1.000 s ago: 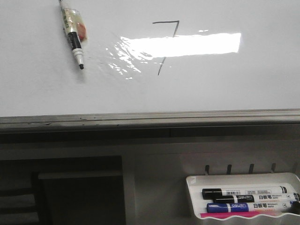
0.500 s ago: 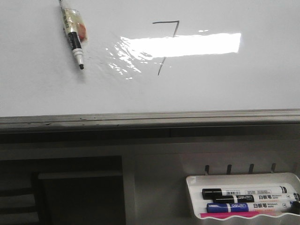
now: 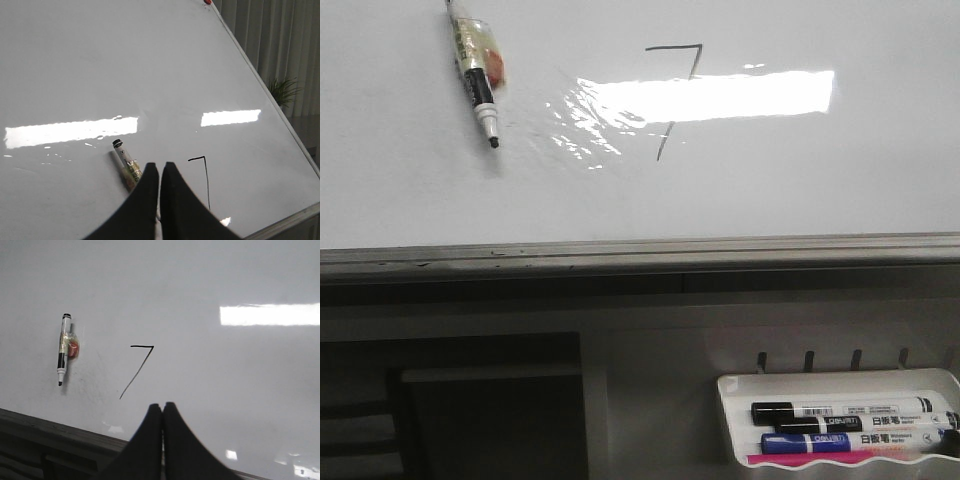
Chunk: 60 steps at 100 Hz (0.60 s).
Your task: Write number 7 on whiteboard
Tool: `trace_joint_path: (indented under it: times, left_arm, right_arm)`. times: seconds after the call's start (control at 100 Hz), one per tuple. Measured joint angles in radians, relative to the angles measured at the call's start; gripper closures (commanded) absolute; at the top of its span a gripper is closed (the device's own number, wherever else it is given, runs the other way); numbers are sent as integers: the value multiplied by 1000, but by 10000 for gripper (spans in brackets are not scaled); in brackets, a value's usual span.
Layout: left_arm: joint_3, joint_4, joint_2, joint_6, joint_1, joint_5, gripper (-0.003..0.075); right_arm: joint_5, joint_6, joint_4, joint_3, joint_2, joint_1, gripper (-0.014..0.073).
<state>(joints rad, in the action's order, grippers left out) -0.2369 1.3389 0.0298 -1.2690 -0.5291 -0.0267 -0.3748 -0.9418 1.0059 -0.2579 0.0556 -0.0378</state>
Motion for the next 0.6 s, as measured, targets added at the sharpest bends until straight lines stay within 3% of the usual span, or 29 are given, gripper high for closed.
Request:
trace_joint_path:
  times: [0.14, 0.38, 0.48, 0.6]
  left_arm:
    - [1, -175, 0, 72, 4, 0, 741]
    - [45, -887, 89, 767, 138, 12, 741]
    - [74, -1073, 105, 937, 225, 2, 741]
    - [129, -1204, 80, 1032, 302, 27, 741]
  right_arm:
    - [0, 0, 0, 0, 0, 0, 657]
    - [0, 0, 0, 0, 0, 0, 657]
    - [0, 0, 2, 0, 0, 0, 657]
    - [0, 0, 2, 0, 0, 0, 657]
